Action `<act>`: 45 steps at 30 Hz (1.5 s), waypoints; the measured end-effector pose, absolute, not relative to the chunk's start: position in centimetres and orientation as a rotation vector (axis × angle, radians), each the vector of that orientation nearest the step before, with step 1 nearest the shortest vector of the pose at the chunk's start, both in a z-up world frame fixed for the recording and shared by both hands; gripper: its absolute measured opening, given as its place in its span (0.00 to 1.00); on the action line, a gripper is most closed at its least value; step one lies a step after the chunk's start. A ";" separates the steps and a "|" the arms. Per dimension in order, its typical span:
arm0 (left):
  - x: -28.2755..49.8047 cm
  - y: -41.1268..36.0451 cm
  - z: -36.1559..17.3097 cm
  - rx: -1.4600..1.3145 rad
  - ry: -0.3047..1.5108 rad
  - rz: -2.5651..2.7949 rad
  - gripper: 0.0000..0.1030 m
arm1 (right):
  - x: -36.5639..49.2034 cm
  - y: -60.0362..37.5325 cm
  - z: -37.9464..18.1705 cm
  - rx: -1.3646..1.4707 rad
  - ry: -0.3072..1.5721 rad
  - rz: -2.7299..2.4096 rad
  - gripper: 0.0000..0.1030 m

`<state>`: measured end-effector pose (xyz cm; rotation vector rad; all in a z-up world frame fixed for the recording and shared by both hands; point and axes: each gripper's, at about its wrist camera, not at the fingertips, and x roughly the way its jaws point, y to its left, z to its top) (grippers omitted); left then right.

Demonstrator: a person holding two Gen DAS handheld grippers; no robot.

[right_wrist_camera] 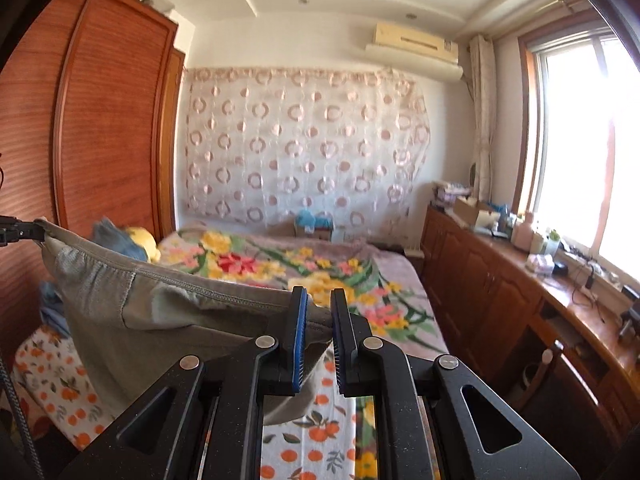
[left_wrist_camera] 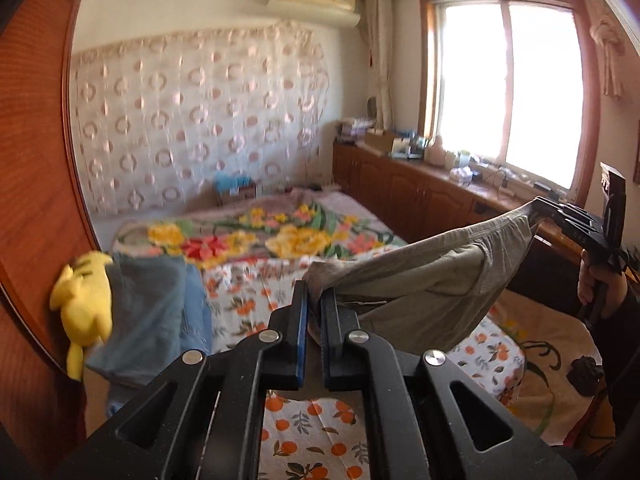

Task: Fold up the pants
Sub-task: 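Lay the waistband flat on the bed with both tools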

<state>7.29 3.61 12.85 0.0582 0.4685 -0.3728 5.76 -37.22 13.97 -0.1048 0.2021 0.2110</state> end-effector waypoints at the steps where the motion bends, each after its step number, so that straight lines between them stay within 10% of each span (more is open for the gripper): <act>1: 6.6 3.7 13.5 0.069 0.450 -0.372 0.06 | 5.2 -37.4 14.5 -0.095 0.190 0.225 0.11; 19: 17.9 2.3 -9.7 0.013 0.999 -0.304 0.17 | 20.8 -34.6 -6.3 -0.183 0.743 0.217 0.12; 28: 18.7 2.3 -10.5 -0.033 0.990 -0.324 0.25 | 23.5 -34.0 -6.5 -0.094 0.796 0.276 0.18; 33: 18.3 2.2 -9.9 -0.016 0.973 -0.342 0.08 | 21.5 -33.8 -6.3 -0.143 0.810 0.304 0.09; 45: 18.1 2.3 -5.5 -0.002 0.840 -0.293 0.07 | 20.7 -33.9 -3.1 -0.099 0.683 0.203 0.02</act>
